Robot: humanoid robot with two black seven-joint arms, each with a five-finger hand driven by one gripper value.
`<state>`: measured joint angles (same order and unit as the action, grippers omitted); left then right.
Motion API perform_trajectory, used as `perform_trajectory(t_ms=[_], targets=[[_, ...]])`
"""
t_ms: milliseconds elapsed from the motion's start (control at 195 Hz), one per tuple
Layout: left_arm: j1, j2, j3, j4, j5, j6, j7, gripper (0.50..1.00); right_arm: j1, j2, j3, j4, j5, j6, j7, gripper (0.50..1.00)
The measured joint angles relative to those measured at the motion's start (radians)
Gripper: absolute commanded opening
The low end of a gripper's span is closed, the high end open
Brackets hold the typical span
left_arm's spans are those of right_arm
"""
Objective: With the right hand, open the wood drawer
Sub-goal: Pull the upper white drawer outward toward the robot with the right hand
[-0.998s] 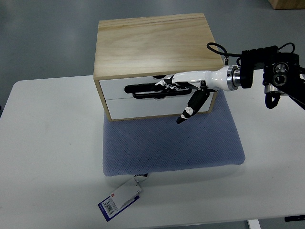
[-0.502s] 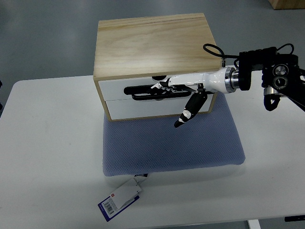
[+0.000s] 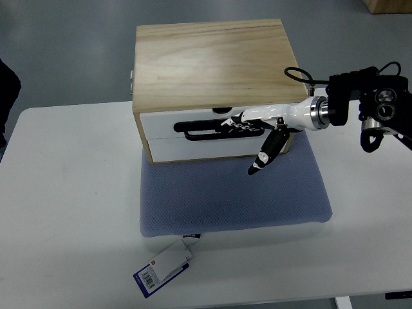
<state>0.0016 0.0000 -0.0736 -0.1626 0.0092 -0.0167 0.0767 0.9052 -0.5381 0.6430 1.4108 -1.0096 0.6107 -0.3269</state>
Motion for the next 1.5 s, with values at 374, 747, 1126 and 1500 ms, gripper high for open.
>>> perform_trajectory(t_ms=[374, 747, 1126, 1500], targets=[[0.0, 0.0, 0.0, 0.0, 0.0, 0.0, 0.0, 1.0, 0.004, 0.003, -0.001, 0.018, 0.006, 0.0, -0.007, 0.95], [0.0, 0.0, 0.0, 0.0, 0.0, 0.0, 0.0, 1.0, 0.009, -0.011, -0.003, 0.073, 0.026, 0.0, -0.012, 0.95], [0.0, 0.0, 0.0, 0.0, 0.0, 0.0, -0.001, 1.0, 0.007, -0.062, -0.003, 0.139, 0.046, 0.0, -0.026, 0.95], [0.0, 0.0, 0.0, 0.0, 0.0, 0.0, 0.0, 1.0, -0.023, -0.111, -0.012, 0.195, 0.06, 0.0, -0.049, 0.95]])
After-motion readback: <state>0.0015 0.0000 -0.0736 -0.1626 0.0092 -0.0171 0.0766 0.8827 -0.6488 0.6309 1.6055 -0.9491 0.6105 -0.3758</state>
